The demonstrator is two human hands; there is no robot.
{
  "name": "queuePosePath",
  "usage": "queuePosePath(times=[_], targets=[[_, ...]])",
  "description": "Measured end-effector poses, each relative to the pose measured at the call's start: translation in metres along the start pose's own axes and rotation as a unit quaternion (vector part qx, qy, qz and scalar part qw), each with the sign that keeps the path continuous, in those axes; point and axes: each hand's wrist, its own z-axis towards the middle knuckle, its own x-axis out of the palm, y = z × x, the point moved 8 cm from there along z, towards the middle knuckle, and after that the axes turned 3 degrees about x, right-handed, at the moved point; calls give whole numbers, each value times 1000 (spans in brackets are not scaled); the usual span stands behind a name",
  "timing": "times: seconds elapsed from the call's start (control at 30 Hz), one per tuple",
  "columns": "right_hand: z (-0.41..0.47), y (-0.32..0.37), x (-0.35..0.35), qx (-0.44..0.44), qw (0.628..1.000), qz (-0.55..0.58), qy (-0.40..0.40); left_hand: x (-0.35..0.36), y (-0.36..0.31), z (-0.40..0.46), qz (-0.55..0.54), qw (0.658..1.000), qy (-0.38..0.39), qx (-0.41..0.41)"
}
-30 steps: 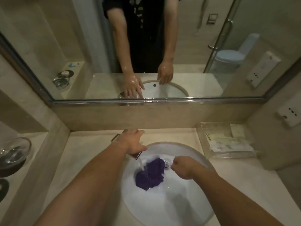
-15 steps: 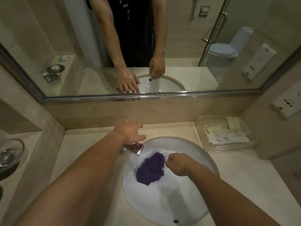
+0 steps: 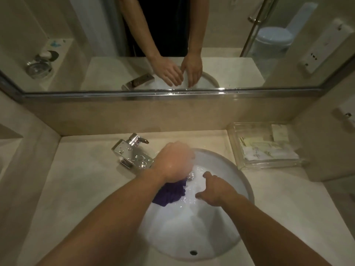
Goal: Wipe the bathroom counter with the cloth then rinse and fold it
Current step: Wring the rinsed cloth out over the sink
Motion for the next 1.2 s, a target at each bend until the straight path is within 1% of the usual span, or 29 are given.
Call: queuePosePath(times=[0.07,0.13,0.17,0.23,0.27,0.33,0.4,0.43,0.53,0.6,0.7,0.77,0.8,0.83,0.9,0.97,1.0,1.07,1.13,1.17,1.2], targets=[[17,-7,3,-9,1000,-4,-16,29,5,-3,-33,998,10,-58],[35,-11,8,-27,999,-12,-19,64,23,-14,-38,987,51,-147],[44,-12,13,-37,999,-15,-15,84,35,-23,-36,975,86,-201],[64,-13,26,-59,998,-28,-2,121,59,-47,-42,939,155,-304],[74,-13,34,-68,997,-38,6,138,69,-60,-52,920,180,-343],[95,-10,50,-85,995,-55,16,169,84,-80,-72,891,207,-396],[114,-3,66,-104,992,-71,26,193,92,-92,-73,879,213,-420],[122,2,71,-118,989,-82,24,202,94,-94,-68,880,208,-422],[143,24,81,-180,975,-132,1,217,99,-88,-61,898,166,-403],[158,36,88,-205,965,-164,-14,219,101,-80,-51,910,137,-389],[174,47,106,-222,958,-179,6,223,103,-72,-40,916,123,-380],[175,53,118,-231,961,-152,21,225,106,-70,-81,909,100,-397],[175,54,122,-230,964,-129,14,224,108,-69,-122,901,76,-409],[175,54,123,-229,968,-103,1,223,111,-70,-177,886,45,-427],[172,51,119,-223,974,-20,-18,222,115,-75,-297,835,-11,-464],[165,44,110,-193,973,128,3,218,113,-78,-392,783,-44,-481],[161,41,106,-171,963,205,21,214,110,-76,-435,759,-60,-481],[148,39,96,-140,924,351,53,199,98,-67,-530,699,-103,-469],[133,40,82,-117,865,481,87,180,85,-54,-610,634,-145,-453],[123,42,73,-110,838,525,103,169,78,-47,-633,612,-159,-446],[114,43,63,-107,819,553,111,157,73,-41,-641,605,-169,-441]])
